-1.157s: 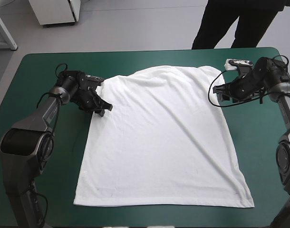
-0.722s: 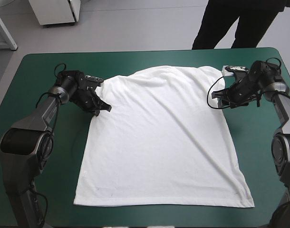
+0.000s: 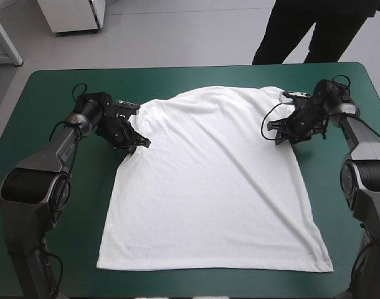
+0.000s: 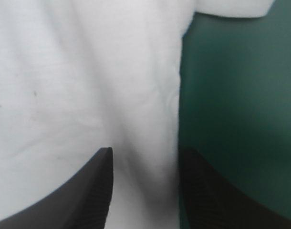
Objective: Fold the cloth
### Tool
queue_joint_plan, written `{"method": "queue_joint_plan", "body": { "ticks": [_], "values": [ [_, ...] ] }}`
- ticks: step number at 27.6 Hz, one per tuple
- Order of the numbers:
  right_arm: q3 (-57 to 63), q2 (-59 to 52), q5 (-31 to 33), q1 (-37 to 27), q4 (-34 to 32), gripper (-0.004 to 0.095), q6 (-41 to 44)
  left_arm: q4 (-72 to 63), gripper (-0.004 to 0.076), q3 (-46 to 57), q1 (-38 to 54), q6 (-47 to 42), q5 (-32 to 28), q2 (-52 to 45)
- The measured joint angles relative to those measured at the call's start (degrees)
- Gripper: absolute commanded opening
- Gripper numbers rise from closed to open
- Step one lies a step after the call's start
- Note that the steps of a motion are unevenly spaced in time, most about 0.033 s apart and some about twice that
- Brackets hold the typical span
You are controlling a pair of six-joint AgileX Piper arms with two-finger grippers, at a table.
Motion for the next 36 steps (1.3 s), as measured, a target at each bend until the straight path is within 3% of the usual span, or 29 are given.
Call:
{"method": "queue_joint_plan", "body": {
  "ticks": [2,4,13,29,36],
  "values": [
    [0.00,0.13,1.47,0.74,0.14,0.0081,-0.64,-0.06,-0.0022,0.10,0.00,0.30,0.02,-0.17],
    [0.06,0.25,2.61,0.92,0.18,-0.0014,-0.90,-0.21,-0.0022,0.23,0.00,0.37,0.27,-0.30],
    [0.16,-0.33,4.56,0.92,0.06,-0.0011,-0.92,1.38,-0.0022,0.48,0.58,0.43,0.91,-4.69],
    [-2.42,-21.25,6.31,-4.34,1.75,-0.0013,0.14,8.74,-0.0022,0.22,0.58,-0.86,4.48,-29.40],
    [-6.66,-29.80,6.88,-4.73,4.14,-0.0013,0.14,10.08,-0.0022,-6.92,0.58,-1.04,5.12,-37.48]
  ]
}}
